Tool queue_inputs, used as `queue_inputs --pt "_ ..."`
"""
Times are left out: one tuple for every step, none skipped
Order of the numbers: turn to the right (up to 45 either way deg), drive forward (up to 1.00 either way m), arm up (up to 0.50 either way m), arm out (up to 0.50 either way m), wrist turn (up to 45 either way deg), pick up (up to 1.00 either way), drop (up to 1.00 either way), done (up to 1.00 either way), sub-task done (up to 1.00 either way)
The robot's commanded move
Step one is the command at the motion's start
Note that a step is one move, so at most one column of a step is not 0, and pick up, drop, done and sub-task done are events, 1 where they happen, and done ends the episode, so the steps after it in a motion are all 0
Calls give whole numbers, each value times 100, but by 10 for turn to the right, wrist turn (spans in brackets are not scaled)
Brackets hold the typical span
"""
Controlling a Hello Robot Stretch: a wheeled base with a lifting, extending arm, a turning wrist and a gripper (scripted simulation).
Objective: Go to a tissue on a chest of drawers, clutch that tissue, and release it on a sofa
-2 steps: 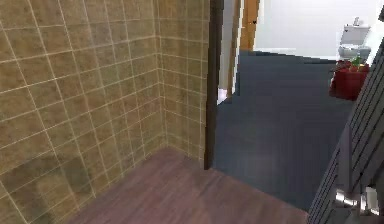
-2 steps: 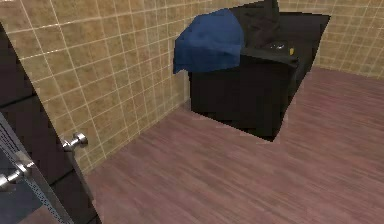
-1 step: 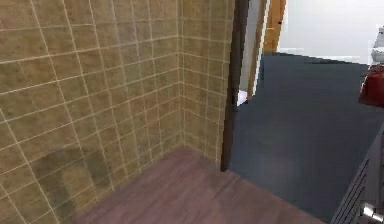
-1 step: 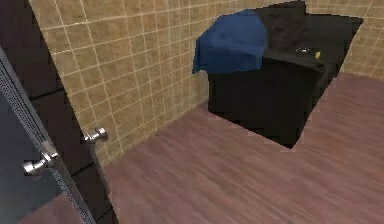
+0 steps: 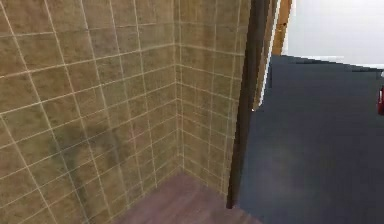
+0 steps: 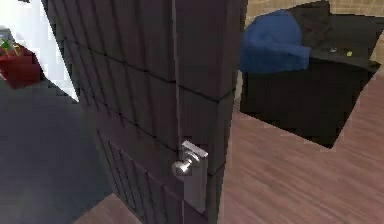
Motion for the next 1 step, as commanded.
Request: queue_inputs --pt "270 0 0 0 0 0 0 0 0"
